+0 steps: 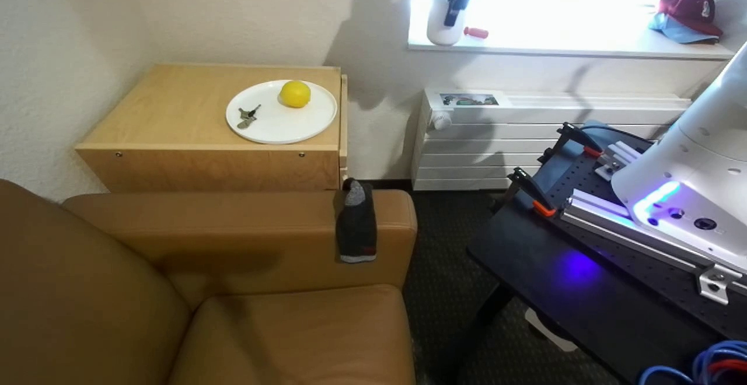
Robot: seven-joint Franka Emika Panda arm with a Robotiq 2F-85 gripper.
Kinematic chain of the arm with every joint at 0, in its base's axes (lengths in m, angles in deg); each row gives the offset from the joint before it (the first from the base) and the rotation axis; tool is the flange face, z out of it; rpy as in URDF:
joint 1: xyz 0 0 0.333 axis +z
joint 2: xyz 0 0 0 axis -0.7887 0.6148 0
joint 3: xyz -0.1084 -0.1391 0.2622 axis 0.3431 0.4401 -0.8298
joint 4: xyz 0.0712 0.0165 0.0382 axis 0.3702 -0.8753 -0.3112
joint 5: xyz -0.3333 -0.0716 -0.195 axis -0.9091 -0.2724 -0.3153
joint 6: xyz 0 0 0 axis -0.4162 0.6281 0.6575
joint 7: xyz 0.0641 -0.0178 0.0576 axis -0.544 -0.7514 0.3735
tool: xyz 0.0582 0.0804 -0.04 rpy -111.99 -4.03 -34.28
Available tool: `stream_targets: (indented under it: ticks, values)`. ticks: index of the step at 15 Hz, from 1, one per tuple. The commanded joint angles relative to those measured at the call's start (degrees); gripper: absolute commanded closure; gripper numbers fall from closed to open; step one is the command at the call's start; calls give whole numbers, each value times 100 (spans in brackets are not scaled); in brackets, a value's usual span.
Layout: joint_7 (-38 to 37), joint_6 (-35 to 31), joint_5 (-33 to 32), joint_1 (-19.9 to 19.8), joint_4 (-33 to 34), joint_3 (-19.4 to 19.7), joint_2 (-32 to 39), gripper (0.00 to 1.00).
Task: Put the keys on the plate, slide the plate to the left, then put the cup on the windowsill on the right side of the nightstand
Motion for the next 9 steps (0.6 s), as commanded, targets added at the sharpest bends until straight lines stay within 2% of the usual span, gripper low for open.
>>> stream_targets:
  ticks: [1, 3, 6, 7, 8, 9]
  values:
    - [139, -42, 397, 336, 811, -450, 593, 99]
    - [-53, 92, 258, 470, 1429, -605, 911, 99]
    - [-241, 235, 233, 614, 2174, -624, 1329, 99]
    - [-197, 71, 251, 640, 1662, -596, 1001, 99]
    - [-198, 85, 254, 664, 1811, -587, 1103, 94]
    - [-198, 85, 255, 668, 1815, -581, 1134, 94]
